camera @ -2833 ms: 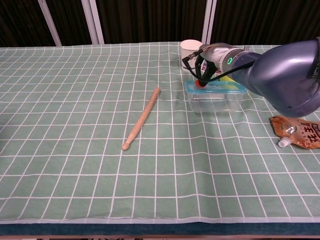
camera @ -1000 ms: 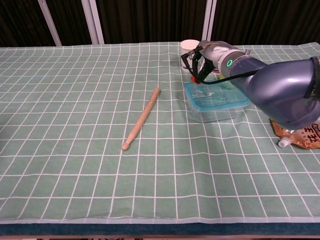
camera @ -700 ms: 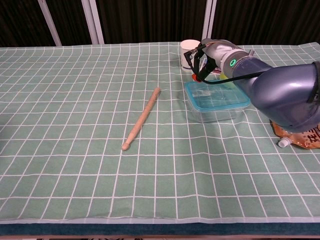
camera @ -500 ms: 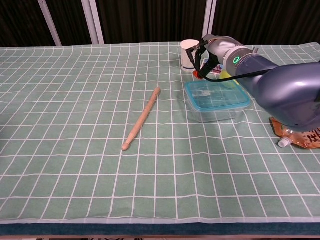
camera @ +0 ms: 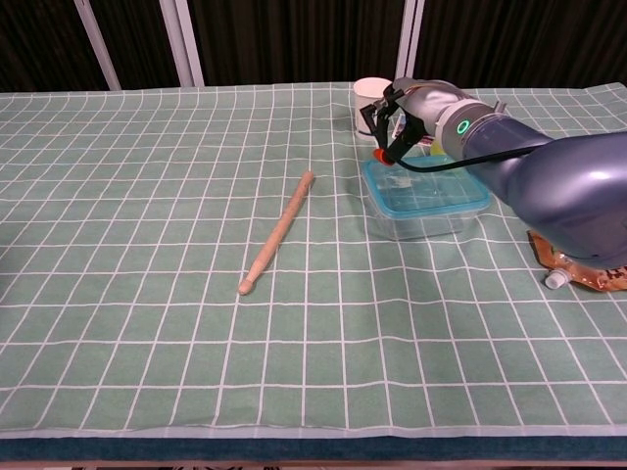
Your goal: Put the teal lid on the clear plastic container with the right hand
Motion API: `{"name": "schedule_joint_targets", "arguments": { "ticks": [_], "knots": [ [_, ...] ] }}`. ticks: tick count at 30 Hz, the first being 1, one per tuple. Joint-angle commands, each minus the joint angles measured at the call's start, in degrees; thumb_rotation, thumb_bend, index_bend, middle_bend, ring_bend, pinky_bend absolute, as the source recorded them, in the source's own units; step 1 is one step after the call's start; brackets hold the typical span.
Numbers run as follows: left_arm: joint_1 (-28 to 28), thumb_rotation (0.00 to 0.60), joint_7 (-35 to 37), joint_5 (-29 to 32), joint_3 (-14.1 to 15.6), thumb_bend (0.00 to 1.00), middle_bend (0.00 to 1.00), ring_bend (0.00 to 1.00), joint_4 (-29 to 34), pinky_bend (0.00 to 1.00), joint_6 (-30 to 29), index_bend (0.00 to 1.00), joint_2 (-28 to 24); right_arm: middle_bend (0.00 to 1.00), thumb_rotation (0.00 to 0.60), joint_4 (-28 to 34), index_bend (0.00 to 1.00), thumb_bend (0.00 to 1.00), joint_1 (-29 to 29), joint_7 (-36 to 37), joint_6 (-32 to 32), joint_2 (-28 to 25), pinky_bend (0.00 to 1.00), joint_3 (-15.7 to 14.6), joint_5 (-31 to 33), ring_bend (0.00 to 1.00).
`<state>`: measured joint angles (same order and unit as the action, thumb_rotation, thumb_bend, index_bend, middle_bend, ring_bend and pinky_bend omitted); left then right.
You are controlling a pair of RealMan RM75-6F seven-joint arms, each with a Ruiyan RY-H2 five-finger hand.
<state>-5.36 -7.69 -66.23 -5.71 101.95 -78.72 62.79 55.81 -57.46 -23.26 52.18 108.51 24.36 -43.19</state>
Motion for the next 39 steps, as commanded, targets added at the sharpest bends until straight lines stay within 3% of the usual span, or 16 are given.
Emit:
{"name": "schedule_joint_targets", "arguments": {
  "ticks": [1, 39],
  "knots": [
    [0.0, 0.6, 0.1, 0.1, -0.1, 0.57, 0.0, 0.0, 0.0, 0.0, 0.0, 0.12, 0.0, 0.04, 0.6, 0.1, 0.72, 0.64, 0.0, 0.1, 0.0, 0.1, 0.0, 0.0, -0.2, 0.0],
    [0.0, 0.6, 0.0, 0.1, 0.0, 0.57, 0.0, 0.0, 0.0, 0.0, 0.0, 0.12, -0.1, 0.04, 0.6, -3.7, 0.72, 0.64, 0.1, 0.5, -3.2, 1.1, 0.0, -0.9, -1.7, 0.0]
  ]
}}
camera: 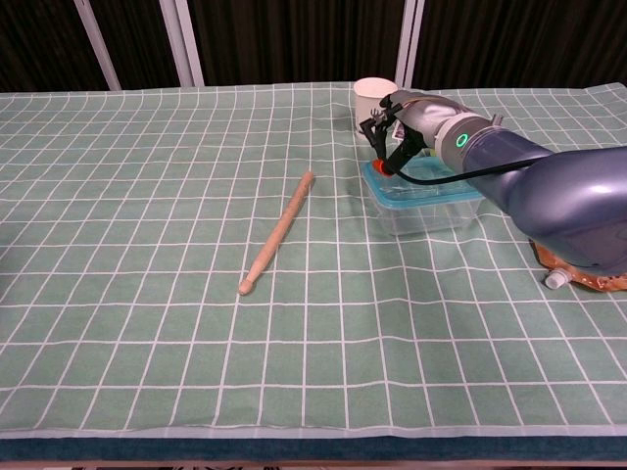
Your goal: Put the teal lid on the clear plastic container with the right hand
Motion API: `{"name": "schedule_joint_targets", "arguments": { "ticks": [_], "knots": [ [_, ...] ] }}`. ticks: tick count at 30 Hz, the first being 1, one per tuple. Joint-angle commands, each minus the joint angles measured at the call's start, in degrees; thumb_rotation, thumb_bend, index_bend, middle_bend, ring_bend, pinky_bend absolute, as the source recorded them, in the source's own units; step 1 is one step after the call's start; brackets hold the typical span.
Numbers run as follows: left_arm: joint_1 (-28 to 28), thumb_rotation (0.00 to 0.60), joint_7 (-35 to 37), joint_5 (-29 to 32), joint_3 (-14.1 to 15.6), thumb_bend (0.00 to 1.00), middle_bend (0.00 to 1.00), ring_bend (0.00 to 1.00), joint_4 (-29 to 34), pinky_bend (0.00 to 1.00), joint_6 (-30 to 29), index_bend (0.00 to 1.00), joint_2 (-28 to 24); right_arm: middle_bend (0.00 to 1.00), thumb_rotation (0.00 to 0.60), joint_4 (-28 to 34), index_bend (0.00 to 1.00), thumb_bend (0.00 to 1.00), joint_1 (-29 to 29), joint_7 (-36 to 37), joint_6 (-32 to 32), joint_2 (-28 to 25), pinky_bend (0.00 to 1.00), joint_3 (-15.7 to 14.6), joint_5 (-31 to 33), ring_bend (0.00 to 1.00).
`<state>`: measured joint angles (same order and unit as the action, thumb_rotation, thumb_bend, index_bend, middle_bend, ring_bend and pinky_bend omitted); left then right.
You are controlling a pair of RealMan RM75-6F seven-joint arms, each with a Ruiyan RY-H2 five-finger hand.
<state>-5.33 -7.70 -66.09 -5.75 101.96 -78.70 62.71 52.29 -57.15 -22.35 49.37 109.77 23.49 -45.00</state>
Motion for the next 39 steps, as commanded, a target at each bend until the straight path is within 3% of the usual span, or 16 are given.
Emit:
{"name": "schedule_joint_targets", "arguments": {
  "ticks": [1, 19, 39],
  "knots": [
    [0.0, 0.6, 0.0, 0.0, 0.0, 0.57, 0.0, 0.0, 0.0, 0.0, 0.0, 0.12, 0.0, 0.04, 0.6, -0.2, 0.72, 0.64, -0.3, -0.6, -0.6, -0.2, 0.0, 0.0, 0.3, 0.0],
    [0.0, 0.6, -0.1, 0.1, 0.1, 0.57, 0.0, 0.0, 0.1, 0.0, 0.2, 0.12, 0.0, 0.03, 0.6, 4.7, 0.72, 0.64, -1.5, -11.0, -4.4, -4.8, 0.0, -1.1, 8.2, 0.0],
    [0.0, 0.6, 0.0, 0.0, 0.0, 0.57, 0.0, 0.0, 0.1, 0.0, 0.1, 0.12, 0.0, 0.03, 0.6, 4.9, 0.72, 0.64, -3.2, -12.6, -5.7, -5.5, 0.0, -3.1, 12.8, 0.0]
  ]
}}
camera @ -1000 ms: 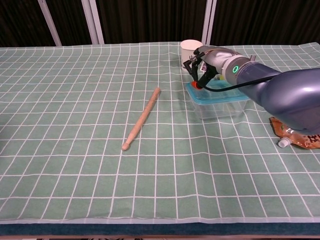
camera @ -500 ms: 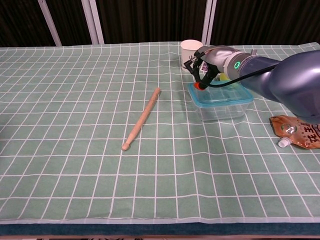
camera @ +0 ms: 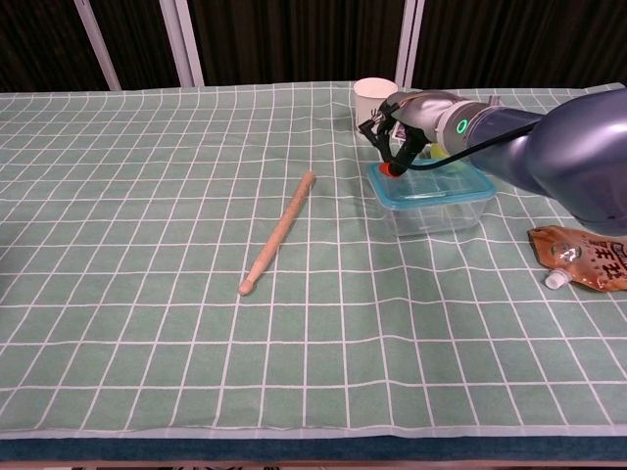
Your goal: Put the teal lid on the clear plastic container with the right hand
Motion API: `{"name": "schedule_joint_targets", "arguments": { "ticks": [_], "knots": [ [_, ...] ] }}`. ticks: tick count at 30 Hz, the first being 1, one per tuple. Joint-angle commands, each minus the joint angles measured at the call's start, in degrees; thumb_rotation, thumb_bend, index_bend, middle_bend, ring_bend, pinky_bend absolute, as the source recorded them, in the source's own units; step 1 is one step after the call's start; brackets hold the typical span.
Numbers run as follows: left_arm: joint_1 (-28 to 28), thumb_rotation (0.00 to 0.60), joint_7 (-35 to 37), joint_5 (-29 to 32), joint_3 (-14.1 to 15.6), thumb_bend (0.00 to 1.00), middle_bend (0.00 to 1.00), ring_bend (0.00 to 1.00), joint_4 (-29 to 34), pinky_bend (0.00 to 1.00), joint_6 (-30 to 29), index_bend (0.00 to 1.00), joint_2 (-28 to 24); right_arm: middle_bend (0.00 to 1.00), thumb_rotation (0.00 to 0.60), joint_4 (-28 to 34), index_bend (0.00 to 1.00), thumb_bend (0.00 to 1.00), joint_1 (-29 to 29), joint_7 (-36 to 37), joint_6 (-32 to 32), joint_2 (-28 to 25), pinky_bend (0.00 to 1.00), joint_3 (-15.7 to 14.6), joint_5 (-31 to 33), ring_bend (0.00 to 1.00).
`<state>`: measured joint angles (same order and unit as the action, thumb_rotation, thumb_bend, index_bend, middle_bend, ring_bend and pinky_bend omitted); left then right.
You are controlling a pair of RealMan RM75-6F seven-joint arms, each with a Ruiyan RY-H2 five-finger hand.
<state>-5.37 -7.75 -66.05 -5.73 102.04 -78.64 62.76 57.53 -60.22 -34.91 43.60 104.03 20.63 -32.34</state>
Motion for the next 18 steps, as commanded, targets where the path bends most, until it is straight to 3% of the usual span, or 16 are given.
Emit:
{"name": "schedule_joint_targets", "arguments": {
  "ticks": [1, 18],
  "knots": [
    [0.0, 0.6, 0.0, 0.0, 0.0, 0.57, 0.0, 0.0, 0.0, 0.0, 0.0, 0.12, 0.0, 0.03, 0.6, -0.6, 0.72, 0.64, -0.2, -0.1, 0.1, 0.3, 0.0, -0.4, 0.1, 0.0],
    [0.0, 0.6, 0.0, -0.1, 0.0, 0.57, 0.0, 0.0, 0.0, 0.0, 0.0, 0.12, 0.0, 0.03, 0.6, -1.8, 0.72, 0.64, -1.1, -0.9, -1.0, 1.0, 0.0, -1.9, 1.3, 0.0]
  ]
}}
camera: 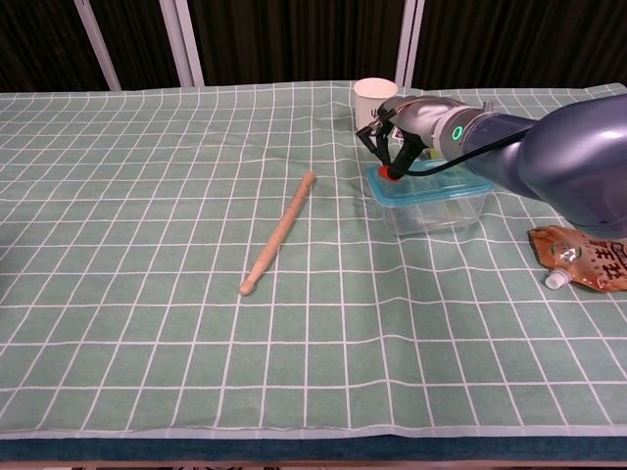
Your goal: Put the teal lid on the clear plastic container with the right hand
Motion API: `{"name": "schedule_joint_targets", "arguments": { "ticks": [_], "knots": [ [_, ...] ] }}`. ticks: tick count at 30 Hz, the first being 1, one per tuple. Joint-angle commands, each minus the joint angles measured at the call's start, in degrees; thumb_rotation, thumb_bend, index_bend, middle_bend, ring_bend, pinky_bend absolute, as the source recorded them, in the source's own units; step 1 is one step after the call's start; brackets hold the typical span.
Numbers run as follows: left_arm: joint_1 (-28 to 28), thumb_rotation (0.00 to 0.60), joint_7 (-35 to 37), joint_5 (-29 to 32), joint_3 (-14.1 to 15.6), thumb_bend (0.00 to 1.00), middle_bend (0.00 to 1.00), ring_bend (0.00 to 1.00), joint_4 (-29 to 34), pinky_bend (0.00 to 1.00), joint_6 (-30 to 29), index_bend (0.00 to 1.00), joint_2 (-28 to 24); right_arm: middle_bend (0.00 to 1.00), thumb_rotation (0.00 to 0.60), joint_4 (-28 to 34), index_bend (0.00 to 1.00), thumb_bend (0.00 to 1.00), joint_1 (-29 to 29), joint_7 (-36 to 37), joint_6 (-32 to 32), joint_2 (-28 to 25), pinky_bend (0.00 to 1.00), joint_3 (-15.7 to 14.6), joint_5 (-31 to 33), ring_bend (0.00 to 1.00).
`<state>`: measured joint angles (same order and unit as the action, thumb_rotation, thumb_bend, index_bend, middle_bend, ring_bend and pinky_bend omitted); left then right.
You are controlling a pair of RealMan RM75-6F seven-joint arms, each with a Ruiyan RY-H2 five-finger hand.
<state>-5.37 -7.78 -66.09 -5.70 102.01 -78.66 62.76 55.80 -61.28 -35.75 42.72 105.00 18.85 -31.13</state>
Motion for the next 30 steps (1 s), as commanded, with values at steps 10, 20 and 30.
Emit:
{"name": "schedule_joint_targets", "arguments": {
  "ticks": [10, 20, 30],
  "knots": [
    [0.0, 0.6, -0.1, 0.0, 0.0, 0.57, 0.0, 0.0, 0.0, 0.0, 0.0, 0.12, 0.0, 0.03, 0.6, 0.2, 0.72, 0.64, -1.0, -1.4, -1.1, -0.6, 0.0, -0.7, 2.0, 0.0],
    [0.0, 0.6, 0.0, -0.2, 0.1, 0.57, 0.0, 0.0, 0.0, 0.0, 0.0, 0.12, 0.0, 0.02, 0.6, 3.1, 0.5, 0.56, 0.2, 6.3, 2.3, -2.1, 0.0, 2.2, -3.3, 0.0],
    [0.0, 0.6, 0.0, -0.7, 0.2, 0.57, 0.0, 0.0, -0.1, 0.0, -0.2, 0.12, 0.1, 0.01, 0.6, 11.7, 0.14, 0.36, 5.5, 19.8, 7.6, -7.7, 0.0, 6.2, -11.9, 0.0]
  ]
}}
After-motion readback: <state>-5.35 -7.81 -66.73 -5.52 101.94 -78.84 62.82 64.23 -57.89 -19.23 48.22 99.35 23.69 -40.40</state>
